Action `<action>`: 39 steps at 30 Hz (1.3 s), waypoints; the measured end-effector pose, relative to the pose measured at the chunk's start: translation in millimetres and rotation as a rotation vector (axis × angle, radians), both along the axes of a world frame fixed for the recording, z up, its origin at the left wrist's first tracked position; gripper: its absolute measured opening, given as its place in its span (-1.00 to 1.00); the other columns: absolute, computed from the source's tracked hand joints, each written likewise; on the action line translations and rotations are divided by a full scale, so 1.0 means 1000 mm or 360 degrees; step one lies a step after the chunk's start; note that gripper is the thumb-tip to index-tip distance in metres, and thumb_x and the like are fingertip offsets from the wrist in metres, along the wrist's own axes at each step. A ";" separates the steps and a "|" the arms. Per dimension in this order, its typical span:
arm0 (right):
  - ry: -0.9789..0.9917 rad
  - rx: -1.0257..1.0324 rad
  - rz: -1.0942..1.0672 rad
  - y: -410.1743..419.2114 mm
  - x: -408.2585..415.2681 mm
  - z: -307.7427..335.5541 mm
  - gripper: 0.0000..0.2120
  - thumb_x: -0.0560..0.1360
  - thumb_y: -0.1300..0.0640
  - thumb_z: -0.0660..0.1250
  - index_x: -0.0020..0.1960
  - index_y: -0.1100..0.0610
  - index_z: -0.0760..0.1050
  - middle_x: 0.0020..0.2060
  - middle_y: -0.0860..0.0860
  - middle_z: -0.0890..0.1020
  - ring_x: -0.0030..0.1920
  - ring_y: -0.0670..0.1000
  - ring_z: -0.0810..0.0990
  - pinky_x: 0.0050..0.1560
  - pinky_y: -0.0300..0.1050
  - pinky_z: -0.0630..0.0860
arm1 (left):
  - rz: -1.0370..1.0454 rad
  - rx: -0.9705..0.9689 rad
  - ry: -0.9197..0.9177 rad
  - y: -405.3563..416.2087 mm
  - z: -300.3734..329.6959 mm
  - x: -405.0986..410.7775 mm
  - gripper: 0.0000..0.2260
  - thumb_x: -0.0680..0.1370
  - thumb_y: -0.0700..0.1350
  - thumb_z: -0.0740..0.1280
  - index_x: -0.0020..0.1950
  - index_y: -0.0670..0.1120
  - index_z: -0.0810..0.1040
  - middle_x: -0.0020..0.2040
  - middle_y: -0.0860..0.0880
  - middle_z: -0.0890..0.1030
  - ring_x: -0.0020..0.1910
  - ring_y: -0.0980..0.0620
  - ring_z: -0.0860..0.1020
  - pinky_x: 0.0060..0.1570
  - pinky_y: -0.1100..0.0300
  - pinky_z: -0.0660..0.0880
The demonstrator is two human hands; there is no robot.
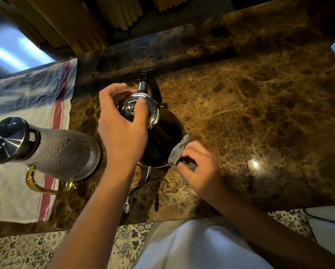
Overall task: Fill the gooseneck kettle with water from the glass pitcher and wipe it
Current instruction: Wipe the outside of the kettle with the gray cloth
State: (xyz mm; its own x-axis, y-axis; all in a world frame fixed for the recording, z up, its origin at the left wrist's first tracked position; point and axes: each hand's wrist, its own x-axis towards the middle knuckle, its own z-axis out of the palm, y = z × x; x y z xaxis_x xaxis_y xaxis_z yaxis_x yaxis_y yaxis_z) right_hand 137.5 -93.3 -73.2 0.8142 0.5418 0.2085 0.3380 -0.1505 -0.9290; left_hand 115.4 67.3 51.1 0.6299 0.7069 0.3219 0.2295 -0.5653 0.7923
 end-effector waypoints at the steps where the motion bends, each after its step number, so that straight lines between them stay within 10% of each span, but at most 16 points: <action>1: -0.0013 -0.0016 0.0005 0.001 -0.004 -0.001 -0.85 0.46 0.38 0.47 -0.11 0.16 0.60 -0.11 -0.06 0.54 -0.15 -0.06 0.57 -0.16 -0.10 0.53 | 0.0002 -0.0002 0.0002 0.000 0.000 0.000 -0.66 0.59 -0.03 0.37 0.34 -0.08 0.46 0.15 0.09 0.62 0.11 0.29 0.58 0.16 0.32 0.49; 7: -0.0098 -0.0057 -0.0082 0.008 -0.024 0.000 -0.90 0.47 0.26 0.50 -0.06 0.13 0.62 -0.12 -0.14 0.54 -0.14 -0.13 0.56 -0.11 -0.31 0.49 | -0.0002 0.0010 0.0032 0.000 0.001 -0.001 -0.66 0.61 -0.02 0.38 0.34 -0.09 0.46 0.08 0.24 0.55 0.08 0.42 0.53 0.12 0.46 0.42; 12: -0.0089 -0.0178 -0.0163 0.012 -0.021 -0.003 -0.87 0.47 0.24 0.49 -0.11 0.09 0.55 -0.15 -0.07 0.55 -0.19 0.01 0.57 -0.20 0.01 0.56 | -0.0016 0.0037 0.0021 0.001 0.001 -0.001 -0.70 0.62 -0.04 0.39 0.31 -0.09 0.48 0.08 0.23 0.56 0.09 0.41 0.54 0.13 0.48 0.41; 18: 0.0444 -0.0187 -0.0077 0.006 -0.001 -0.002 -0.67 0.47 0.37 0.50 -0.18 0.00 0.47 -0.18 -0.09 0.51 -0.23 -0.14 0.58 -0.15 -0.24 0.61 | -0.0220 0.0094 0.0064 0.009 0.005 -0.004 -0.82 0.62 -0.13 0.40 0.22 -0.05 0.55 0.05 0.26 0.58 0.07 0.42 0.55 0.06 0.49 0.44; 22: 0.0656 -0.0239 -0.0071 0.002 0.012 -0.001 -0.64 0.49 0.34 0.51 -0.23 0.00 0.41 -0.30 0.09 0.53 -0.31 -0.04 0.53 -0.20 0.06 0.58 | -0.0428 0.0048 0.0092 0.017 0.009 -0.004 -0.79 0.62 -0.16 0.42 0.24 -0.06 0.55 0.10 0.19 0.62 0.11 0.35 0.58 0.12 0.44 0.47; 27: 0.0834 -0.0228 -0.0086 -0.007 0.025 0.006 -0.72 0.50 0.34 0.50 -0.22 0.07 0.47 -0.37 0.00 0.56 -0.36 -0.14 0.51 -0.19 -0.08 0.48 | -0.0948 0.0075 0.0304 0.041 0.017 -0.001 -0.74 0.64 -0.19 0.40 0.32 -0.05 0.49 0.24 -0.04 0.63 0.19 0.12 0.60 0.15 0.31 0.51; 31: 0.0818 -0.0261 -0.0188 -0.011 0.041 0.011 -0.89 0.51 0.30 0.50 -0.07 0.18 0.57 -0.17 0.29 0.64 -0.24 0.02 0.58 -0.11 0.06 0.61 | -0.1355 0.0046 0.0547 0.061 0.029 0.005 -0.70 0.62 -0.03 0.36 0.34 -0.01 0.46 0.34 -0.03 0.57 0.29 0.00 0.58 0.21 0.20 0.55; 39: 0.0428 -0.0331 -0.0402 0.004 0.067 0.010 -0.90 0.52 0.17 0.49 -0.04 -0.02 0.67 -0.16 -0.14 0.66 -0.24 -0.31 0.60 -0.18 -0.47 0.42 | -0.1621 -0.0110 0.0699 0.069 0.036 0.013 -0.67 0.56 -0.04 0.41 0.29 -0.09 0.55 0.37 -0.04 0.56 0.37 -0.06 0.55 0.29 0.15 0.52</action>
State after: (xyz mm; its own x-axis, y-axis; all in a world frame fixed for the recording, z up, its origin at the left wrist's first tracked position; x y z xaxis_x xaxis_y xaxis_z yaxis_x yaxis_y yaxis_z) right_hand 204.5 -89.1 -63.0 0.9372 0.3265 -0.1222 0.0163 -0.3912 -0.9202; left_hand 128.4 136.0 87.4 0.9759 -0.1982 -0.0917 -0.0487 -0.6067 0.7934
